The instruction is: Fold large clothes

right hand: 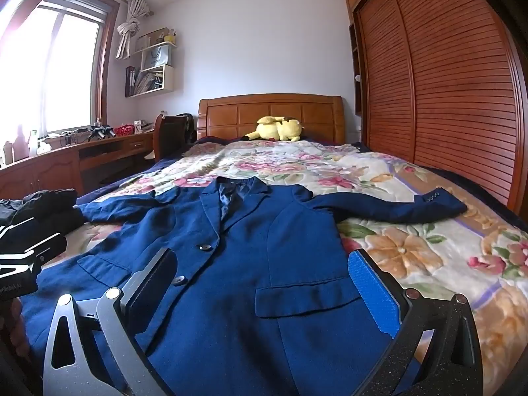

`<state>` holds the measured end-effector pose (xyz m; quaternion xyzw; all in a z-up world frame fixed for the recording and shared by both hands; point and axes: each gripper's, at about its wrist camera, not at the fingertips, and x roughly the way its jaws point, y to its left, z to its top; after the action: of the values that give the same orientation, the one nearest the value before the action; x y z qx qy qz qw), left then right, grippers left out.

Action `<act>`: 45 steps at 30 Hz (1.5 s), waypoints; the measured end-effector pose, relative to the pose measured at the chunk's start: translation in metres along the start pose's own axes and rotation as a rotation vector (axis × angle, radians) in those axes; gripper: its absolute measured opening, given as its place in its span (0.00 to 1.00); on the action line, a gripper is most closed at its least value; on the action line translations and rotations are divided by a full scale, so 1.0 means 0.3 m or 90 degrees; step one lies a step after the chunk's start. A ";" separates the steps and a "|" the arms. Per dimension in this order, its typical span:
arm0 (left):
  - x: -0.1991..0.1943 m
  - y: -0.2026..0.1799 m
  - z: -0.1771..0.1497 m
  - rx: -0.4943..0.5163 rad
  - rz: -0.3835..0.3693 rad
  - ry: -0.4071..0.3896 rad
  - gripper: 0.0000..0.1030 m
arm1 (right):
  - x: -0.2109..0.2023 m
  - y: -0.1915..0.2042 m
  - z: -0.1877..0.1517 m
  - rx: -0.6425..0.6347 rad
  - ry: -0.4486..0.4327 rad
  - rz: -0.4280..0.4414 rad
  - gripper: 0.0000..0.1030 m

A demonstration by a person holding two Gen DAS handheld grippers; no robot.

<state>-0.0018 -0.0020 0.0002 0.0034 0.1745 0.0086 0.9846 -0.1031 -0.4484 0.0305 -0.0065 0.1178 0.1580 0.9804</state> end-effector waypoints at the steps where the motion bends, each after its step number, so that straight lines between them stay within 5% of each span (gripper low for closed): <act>1: 0.000 0.001 0.000 0.000 0.000 -0.001 1.00 | 0.000 0.001 0.000 0.000 0.000 0.000 1.00; 45: -0.008 0.011 0.006 0.002 0.000 -0.003 1.00 | 0.001 -0.006 -0.001 0.001 -0.001 0.001 1.00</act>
<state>-0.0034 0.0013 0.0029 0.0053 0.1720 0.0084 0.9850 -0.1023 -0.4500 0.0301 -0.0054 0.1170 0.1589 0.9803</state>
